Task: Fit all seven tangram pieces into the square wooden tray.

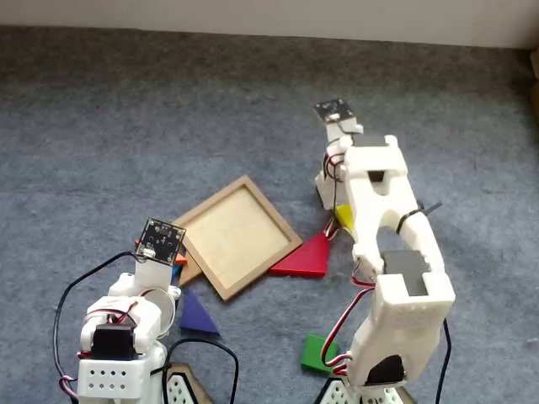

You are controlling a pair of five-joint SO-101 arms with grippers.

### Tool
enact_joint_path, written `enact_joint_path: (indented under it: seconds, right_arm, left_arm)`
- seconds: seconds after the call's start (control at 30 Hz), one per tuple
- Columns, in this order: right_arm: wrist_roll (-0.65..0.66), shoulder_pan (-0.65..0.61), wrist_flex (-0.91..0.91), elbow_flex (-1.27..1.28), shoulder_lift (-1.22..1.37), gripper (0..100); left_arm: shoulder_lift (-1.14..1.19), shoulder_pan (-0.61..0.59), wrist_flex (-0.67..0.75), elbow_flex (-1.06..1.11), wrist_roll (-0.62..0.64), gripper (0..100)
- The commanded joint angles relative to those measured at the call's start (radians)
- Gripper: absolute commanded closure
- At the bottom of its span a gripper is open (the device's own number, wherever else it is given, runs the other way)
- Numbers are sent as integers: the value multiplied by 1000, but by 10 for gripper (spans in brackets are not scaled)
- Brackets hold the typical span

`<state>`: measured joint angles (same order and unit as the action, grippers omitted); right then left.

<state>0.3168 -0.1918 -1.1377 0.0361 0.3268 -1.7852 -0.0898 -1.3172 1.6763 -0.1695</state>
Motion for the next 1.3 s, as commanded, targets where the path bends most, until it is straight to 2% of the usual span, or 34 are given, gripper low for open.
enact_joint_path:
  seconds: [0.0, 0.33, 0.5, 0.67, 0.7, 1.27]
  right_arm:
    - [9, 10, -73, -90, -15, 812]
    - [9, -61, -229, -174, -21, 812]
    - [9, -36, -232, -225, -13, 801]
    - [9, 12, -225, -226, -8, 644]
    - [12, 18, -225, -226, -5, 638]
    - [58, 42, -219, -432, 318, 642]
  left_arm:
    - [-31, -8, -5, 21, -8, 993]
    - [-31, -8, -5, 21, -8, 993]
    - [-31, -8, -5, 21, -8, 993]
    - [-31, -8, -5, 21, -8, 993]
    - [-31, -8, -5, 21, -8, 993]
    - [-31, -8, -5, 21, -8, 993]
